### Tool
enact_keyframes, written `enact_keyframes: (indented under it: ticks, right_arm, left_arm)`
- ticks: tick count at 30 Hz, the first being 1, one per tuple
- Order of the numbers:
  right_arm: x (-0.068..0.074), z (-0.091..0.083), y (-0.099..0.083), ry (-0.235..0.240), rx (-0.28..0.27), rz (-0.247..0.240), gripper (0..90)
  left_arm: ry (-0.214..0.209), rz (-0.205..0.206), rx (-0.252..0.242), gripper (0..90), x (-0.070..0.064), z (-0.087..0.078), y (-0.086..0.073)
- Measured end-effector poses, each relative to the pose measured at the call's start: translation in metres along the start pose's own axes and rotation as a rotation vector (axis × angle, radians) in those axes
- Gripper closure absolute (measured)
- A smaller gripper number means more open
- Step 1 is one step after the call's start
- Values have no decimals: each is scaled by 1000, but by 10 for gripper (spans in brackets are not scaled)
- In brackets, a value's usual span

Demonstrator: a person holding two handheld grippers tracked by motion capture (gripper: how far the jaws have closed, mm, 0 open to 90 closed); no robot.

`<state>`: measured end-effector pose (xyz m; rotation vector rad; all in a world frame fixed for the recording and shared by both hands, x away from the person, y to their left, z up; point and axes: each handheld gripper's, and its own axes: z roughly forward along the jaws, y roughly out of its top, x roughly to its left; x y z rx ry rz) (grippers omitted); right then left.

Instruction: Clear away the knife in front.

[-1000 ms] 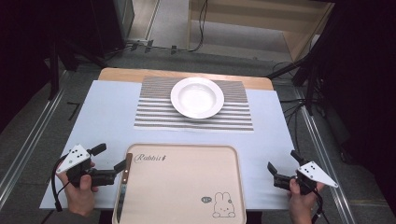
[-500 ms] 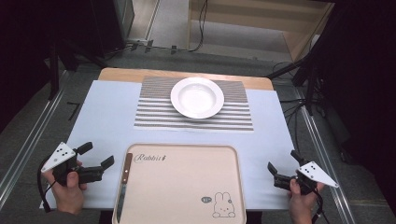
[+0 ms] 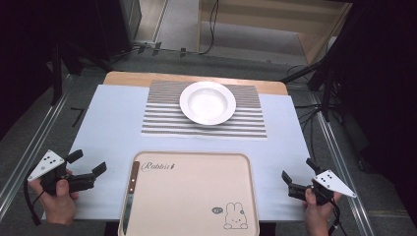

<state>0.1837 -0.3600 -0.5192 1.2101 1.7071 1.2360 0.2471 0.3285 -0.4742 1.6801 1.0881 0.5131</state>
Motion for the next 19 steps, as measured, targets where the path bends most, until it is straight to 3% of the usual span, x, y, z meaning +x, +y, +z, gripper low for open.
enact_keyframes:
  ticks: [10, 19]
  right_arm:
    - [0, 0, 0, -1, 2, 3, 0]
    - [1, 0, 0, -4, 4, 1, 0]
  left_arm:
    - [31, -22, -32, 0, 19, -10, -7]
    - [24, -40, -37, 0, 20, -6, -12]
